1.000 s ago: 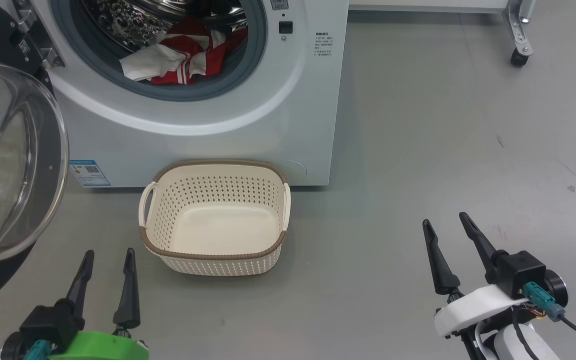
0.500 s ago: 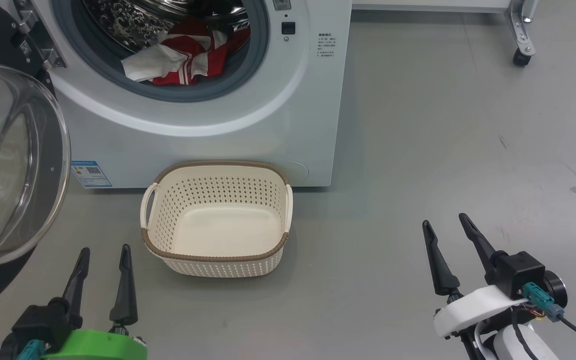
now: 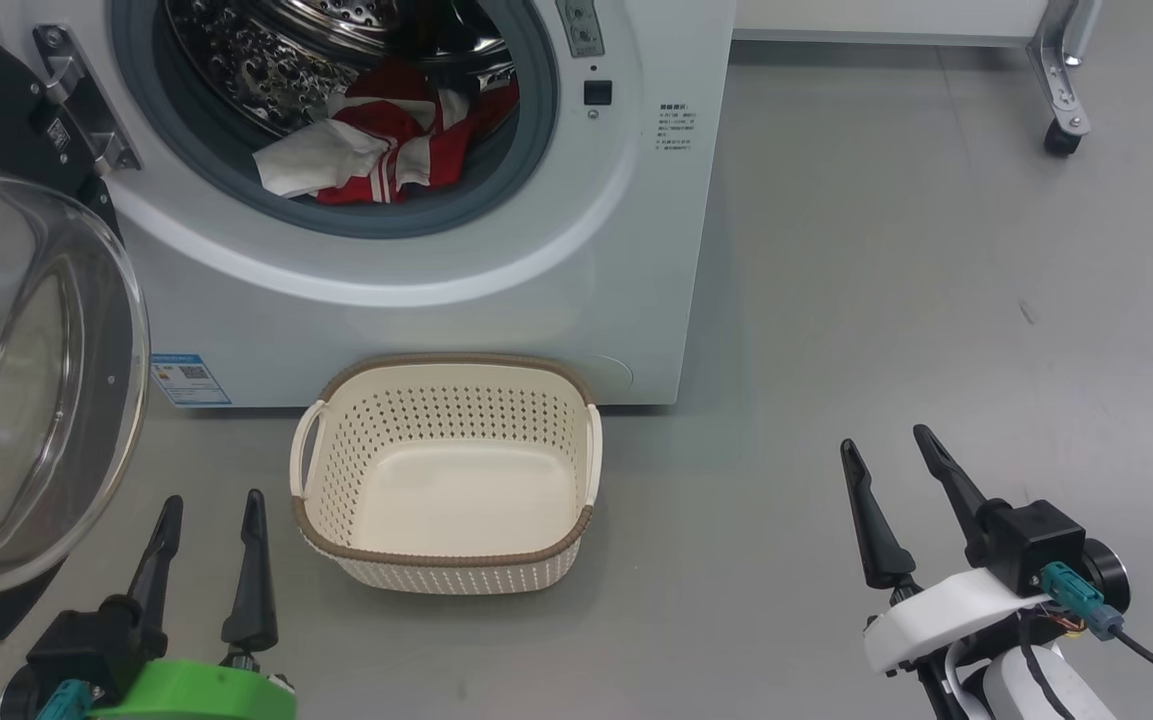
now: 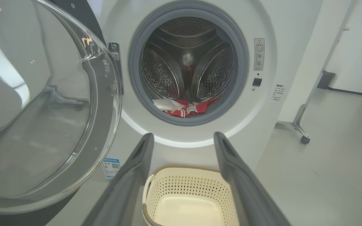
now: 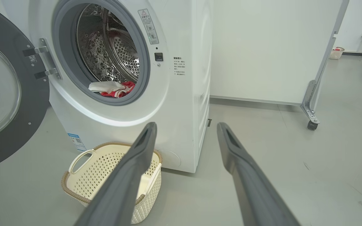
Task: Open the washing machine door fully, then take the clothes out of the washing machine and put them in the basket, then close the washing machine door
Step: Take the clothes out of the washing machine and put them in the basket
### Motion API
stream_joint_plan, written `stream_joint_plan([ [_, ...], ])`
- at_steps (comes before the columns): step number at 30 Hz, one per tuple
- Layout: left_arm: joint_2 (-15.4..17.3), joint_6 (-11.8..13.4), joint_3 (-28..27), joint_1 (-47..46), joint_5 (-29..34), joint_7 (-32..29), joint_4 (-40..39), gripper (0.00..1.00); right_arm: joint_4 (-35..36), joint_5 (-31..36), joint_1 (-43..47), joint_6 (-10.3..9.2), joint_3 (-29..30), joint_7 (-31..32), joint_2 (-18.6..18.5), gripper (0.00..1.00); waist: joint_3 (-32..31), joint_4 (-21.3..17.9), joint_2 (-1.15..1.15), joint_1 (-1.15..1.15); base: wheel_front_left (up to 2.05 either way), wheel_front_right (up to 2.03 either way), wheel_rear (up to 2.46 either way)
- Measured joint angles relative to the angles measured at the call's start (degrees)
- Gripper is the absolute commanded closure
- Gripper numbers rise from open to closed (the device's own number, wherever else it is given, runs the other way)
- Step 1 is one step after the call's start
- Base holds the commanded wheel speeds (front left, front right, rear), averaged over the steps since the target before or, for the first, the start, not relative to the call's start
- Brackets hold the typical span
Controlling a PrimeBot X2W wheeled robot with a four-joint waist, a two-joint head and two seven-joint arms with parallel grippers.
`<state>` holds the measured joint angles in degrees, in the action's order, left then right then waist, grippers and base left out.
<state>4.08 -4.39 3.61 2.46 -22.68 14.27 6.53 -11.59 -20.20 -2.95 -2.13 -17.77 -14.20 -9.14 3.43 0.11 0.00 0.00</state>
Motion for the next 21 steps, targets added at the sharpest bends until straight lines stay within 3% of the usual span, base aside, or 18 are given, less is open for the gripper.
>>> stream_joint_plan([
  [21,0.26,0.13,0.23,0.05,1.18,0.00,-0.11,0.00,-0.79,0.00,-0.03,0.29,-0.52,-0.07,0.22,0.00,-0.40,0.31,0.00,0.00,1.15,-1.15,0.00],
])
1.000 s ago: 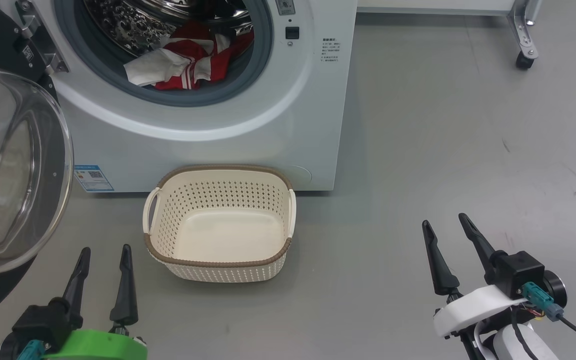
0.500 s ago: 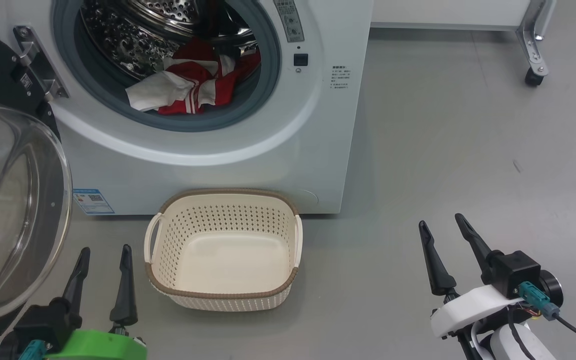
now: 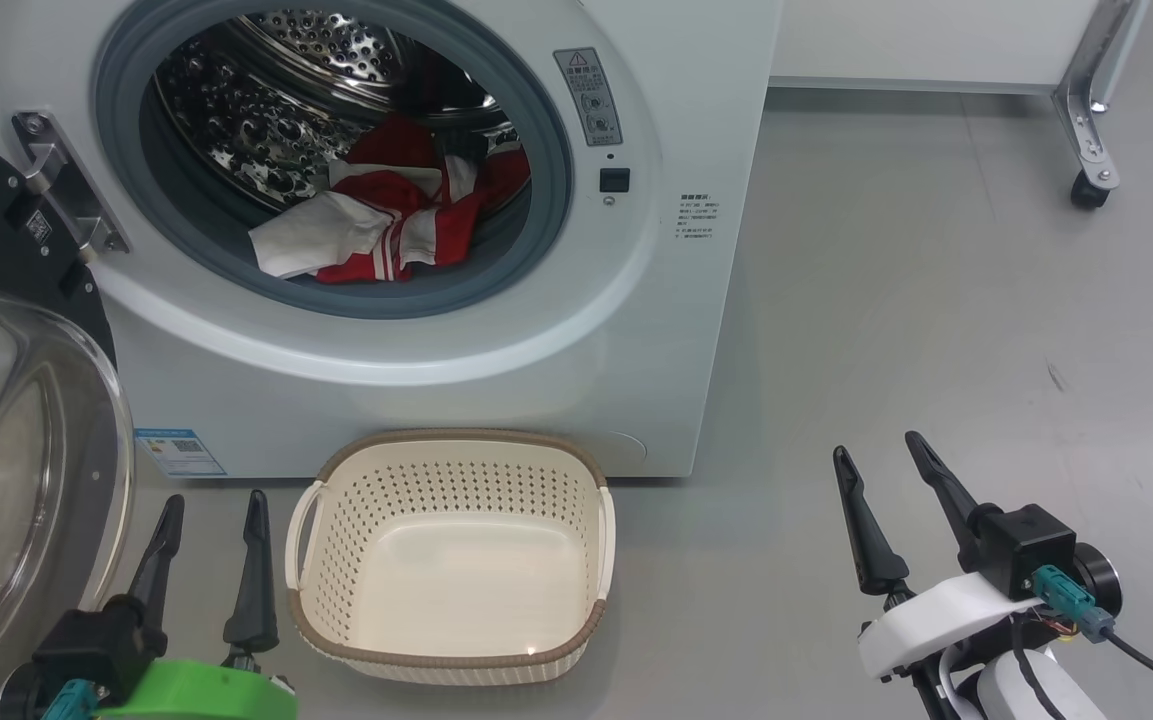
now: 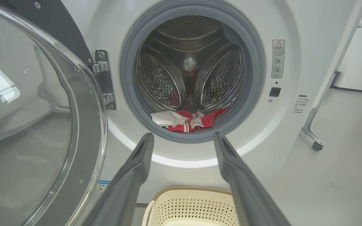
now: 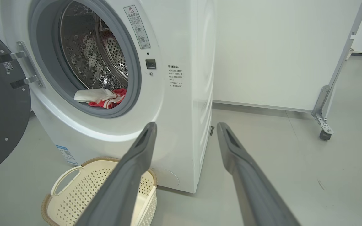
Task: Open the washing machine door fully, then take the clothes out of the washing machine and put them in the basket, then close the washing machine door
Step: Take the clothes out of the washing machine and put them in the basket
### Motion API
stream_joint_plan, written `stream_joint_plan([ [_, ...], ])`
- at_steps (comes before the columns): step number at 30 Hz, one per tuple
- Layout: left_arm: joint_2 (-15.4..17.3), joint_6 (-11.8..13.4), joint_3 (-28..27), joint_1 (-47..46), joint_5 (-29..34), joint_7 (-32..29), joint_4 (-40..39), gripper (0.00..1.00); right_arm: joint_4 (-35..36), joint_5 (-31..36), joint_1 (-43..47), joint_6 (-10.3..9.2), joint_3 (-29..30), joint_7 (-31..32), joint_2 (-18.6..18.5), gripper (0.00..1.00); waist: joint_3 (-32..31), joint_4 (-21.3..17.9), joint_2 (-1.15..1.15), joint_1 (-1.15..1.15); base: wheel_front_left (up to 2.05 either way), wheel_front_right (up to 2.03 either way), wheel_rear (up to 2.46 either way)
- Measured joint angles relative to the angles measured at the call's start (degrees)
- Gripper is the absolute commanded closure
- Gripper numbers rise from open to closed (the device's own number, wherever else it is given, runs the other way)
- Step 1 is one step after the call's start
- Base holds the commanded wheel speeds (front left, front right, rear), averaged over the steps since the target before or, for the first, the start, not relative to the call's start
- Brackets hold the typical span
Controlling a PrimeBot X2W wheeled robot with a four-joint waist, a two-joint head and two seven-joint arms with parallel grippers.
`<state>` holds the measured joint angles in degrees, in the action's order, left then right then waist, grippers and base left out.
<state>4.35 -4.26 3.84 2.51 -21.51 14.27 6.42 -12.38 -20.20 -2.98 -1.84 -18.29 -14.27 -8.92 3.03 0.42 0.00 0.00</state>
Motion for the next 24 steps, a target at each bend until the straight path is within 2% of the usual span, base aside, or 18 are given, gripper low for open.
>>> stream_joint_plan([
  [11,0.00,0.00,0.46,0.09,0.01,0.00,-0.11,0.00,-0.16,0.00,-0.01,0.01,0.01,0.00,0.16,0.00,-0.11,0.20,0.00,0.00,0.54,-0.54,0.00],
  [24,0.00,-0.08,1.16,0.09,0.01,0.00,-0.13,0.00,-0.16,0.00,-0.04,0.01,0.18,-0.01,0.33,0.00,0.19,-0.04,0.00,0.00,0.09,-0.09,0.00],
])
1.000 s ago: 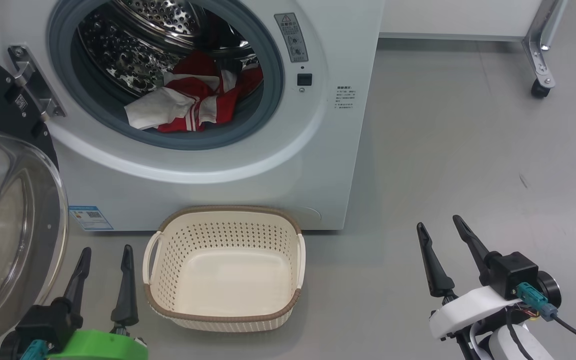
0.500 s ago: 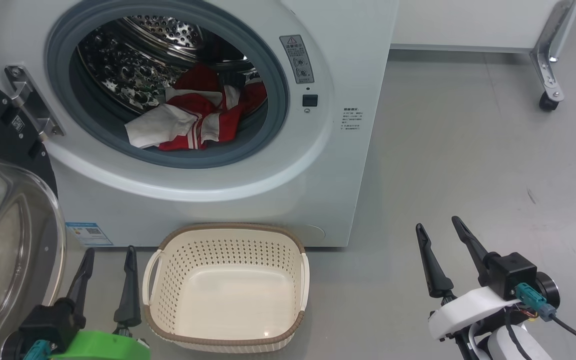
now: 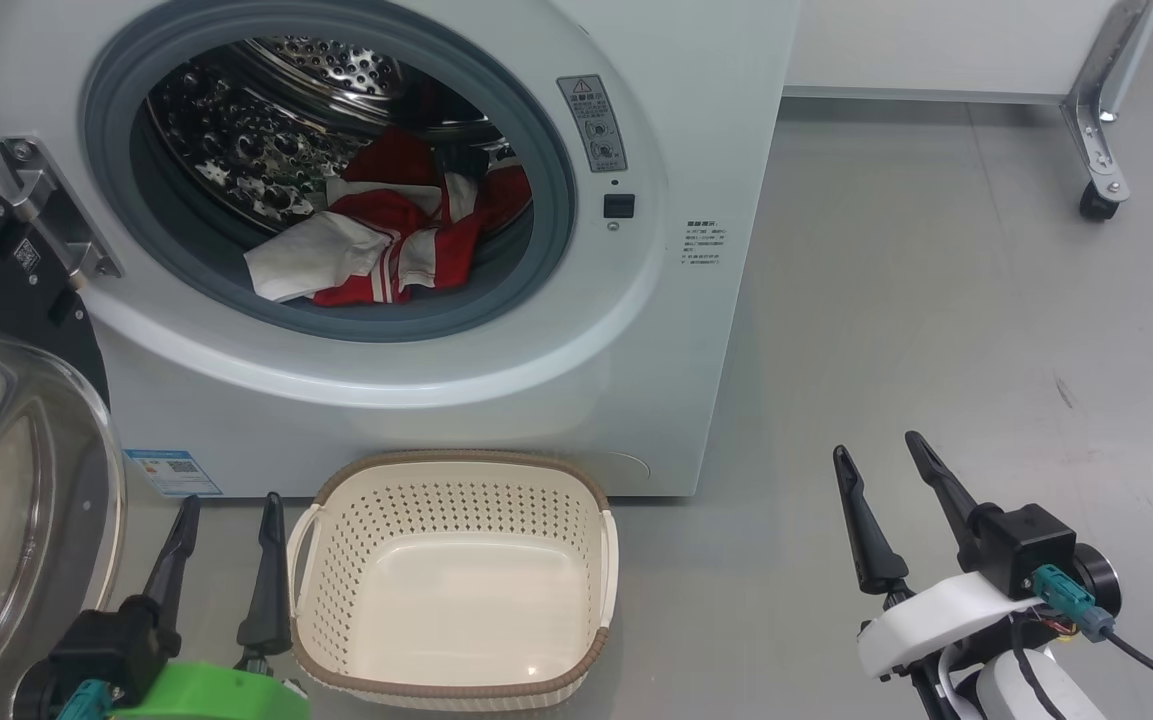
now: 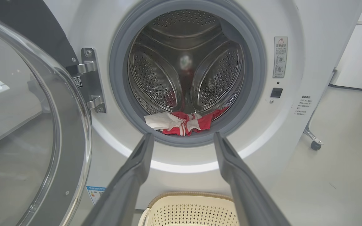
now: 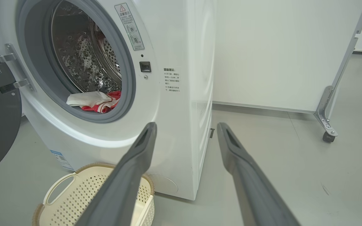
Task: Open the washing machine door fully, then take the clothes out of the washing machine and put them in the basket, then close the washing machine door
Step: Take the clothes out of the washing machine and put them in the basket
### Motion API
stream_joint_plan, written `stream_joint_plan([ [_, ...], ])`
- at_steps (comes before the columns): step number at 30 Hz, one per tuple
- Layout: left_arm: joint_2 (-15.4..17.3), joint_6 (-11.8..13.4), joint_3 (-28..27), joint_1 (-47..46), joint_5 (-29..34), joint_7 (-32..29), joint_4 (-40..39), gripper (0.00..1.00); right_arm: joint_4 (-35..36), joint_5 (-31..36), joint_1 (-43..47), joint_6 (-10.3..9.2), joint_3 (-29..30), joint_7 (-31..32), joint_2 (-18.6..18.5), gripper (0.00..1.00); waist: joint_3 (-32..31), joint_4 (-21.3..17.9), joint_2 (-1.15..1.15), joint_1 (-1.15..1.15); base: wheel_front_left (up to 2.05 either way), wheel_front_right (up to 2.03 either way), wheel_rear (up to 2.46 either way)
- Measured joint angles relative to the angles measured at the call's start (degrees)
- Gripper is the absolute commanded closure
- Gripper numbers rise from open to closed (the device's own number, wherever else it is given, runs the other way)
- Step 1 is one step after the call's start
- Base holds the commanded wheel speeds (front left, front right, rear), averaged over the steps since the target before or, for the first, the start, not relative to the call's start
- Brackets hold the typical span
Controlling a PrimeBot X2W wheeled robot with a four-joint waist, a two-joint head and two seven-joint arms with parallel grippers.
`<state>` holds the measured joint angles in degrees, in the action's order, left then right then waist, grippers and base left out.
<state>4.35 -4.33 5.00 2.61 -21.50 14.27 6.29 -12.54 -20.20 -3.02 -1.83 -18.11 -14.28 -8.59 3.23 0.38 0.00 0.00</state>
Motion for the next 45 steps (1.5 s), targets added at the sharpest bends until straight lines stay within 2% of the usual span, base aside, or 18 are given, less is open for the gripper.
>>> stream_joint_plan([
  [28,0.10,0.00,0.05,0.01,0.44,0.00,-0.49,0.00,0.19,0.00,-0.12,0.29,-0.03,0.00,0.41,0.00,0.76,-0.38,0.00,0.00,0.00,0.00,0.00],
  [37,0.65,0.10,-0.54,-0.05,0.44,-0.12,-2.24,0.00,1.14,0.02,-0.90,0.62,-0.30,0.00,0.53,0.00,3.85,-2.11,0.00,0.00,0.00,0.00,0.00],
  [45,3.47,2.40,-2.97,-3.60,1.70,-3.71,-3.20,0.00,2.49,0.02,-1.54,0.69,-0.73,0.00,1.13,0.00,9.04,-5.15,0.00,0.00,0.00,0.00,0.00],
])
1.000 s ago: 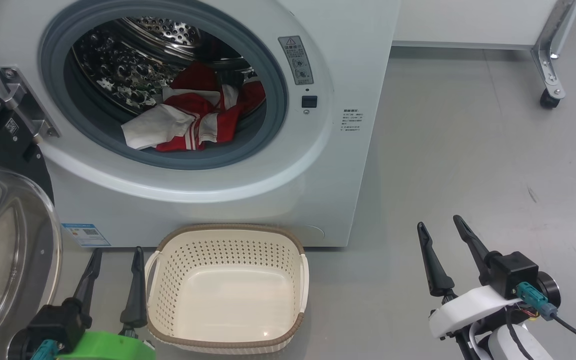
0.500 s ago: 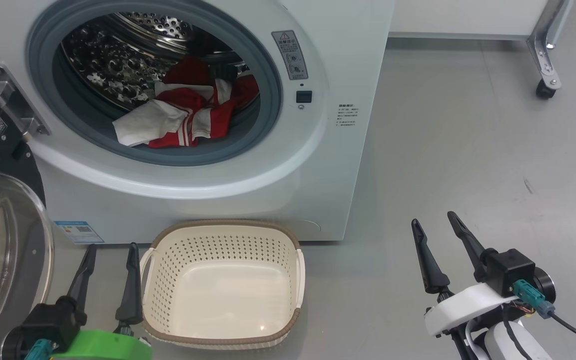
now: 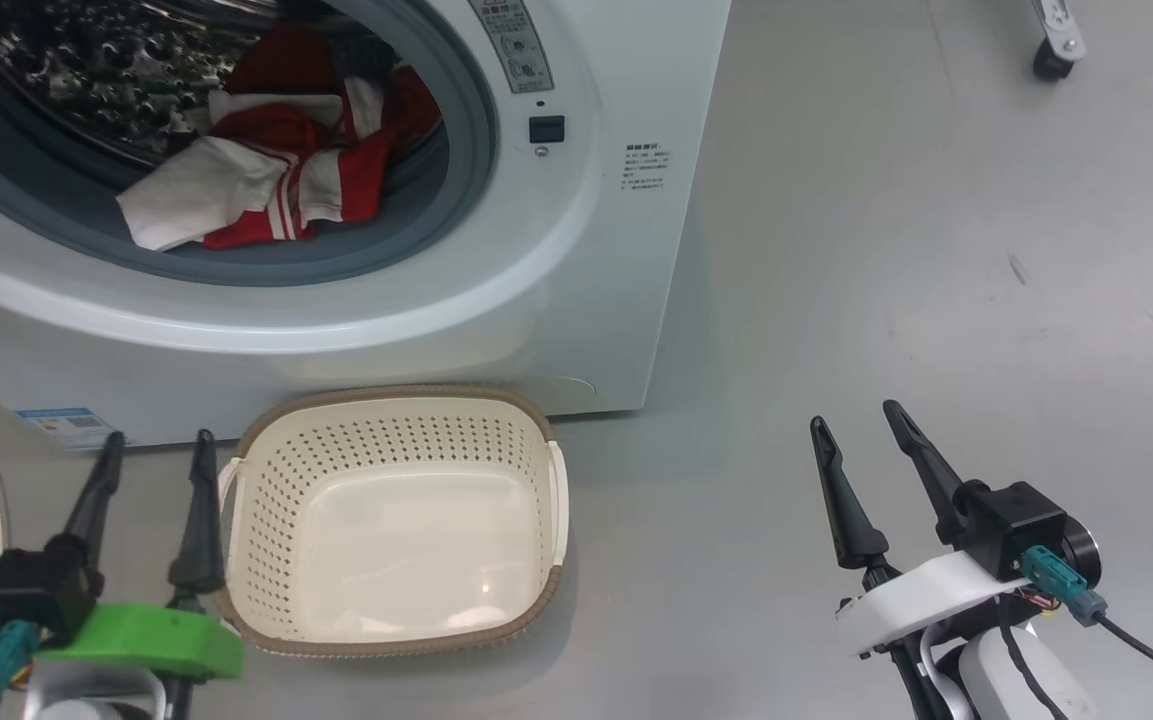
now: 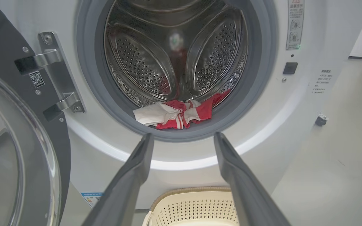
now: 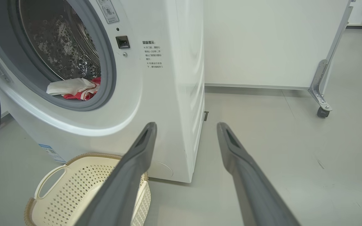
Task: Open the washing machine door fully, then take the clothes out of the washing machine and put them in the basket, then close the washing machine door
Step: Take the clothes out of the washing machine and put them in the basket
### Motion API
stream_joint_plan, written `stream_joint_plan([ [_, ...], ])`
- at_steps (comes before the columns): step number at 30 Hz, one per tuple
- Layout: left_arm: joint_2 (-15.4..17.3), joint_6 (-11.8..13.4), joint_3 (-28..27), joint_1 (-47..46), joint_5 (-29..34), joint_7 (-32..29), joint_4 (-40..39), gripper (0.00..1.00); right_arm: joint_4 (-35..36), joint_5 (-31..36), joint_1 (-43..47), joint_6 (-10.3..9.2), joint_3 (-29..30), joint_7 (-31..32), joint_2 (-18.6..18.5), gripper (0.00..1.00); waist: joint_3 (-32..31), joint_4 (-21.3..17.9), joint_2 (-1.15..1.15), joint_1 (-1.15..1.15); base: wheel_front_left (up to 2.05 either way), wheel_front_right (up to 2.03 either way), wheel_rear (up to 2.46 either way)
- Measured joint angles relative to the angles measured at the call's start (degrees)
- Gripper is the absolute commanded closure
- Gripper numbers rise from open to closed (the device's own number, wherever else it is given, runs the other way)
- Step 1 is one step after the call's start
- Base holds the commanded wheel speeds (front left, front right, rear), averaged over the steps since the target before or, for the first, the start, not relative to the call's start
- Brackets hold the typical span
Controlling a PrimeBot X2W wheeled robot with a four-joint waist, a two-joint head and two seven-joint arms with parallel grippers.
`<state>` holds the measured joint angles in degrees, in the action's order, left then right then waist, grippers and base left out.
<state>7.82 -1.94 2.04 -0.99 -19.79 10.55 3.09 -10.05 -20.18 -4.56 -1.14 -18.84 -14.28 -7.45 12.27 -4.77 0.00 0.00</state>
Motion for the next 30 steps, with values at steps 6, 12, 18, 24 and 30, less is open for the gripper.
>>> stream_joint_plan([
  [6,3.15,1.15,-1.94,-5.01,0.64,-4.21,-0.18,0.00,1.03,0.00,-1.90,0.01,0.01,-0.01,0.29,0.00,4.22,-2.60,0.00,0.00,0.00,0.00,0.00],
  [12,5.69,2.56,-3.71,-10.74,1.14,-8.68,-0.23,0.00,1.71,-0.01,-2.68,0.08,0.01,-0.03,0.87,0.00,8.07,-4.84,0.00,0.00,0.00,0.00,0.00],
  [18,10.01,3.24,-4.74,-17.36,1.83,-14.67,0.67,0.00,2.33,-0.19,-5.37,0.57,0.01,-0.14,2.24,0.00,12.53,-7.77,0.00,0.00,0.00,0.00,0.00],
  [24,13.59,3.91,-5.50,-22.86,3.33,-20.84,4.34,0.00,2.32,-0.32,-6.73,0.77,0.25,-0.15,2.97,0.00,16.14,-11.01,0.00,0.00,0.00,0.00,0.00],
  [30,15.71,3.91,-5.32,-28.44,3.83,-25.71,7.70,0.00,2.32,-0.55,-7.58,1.08,0.41,-0.15,3.72,0.00,19.20,-13.66,0.00,0.00,0.00,0.00,0.00],
])
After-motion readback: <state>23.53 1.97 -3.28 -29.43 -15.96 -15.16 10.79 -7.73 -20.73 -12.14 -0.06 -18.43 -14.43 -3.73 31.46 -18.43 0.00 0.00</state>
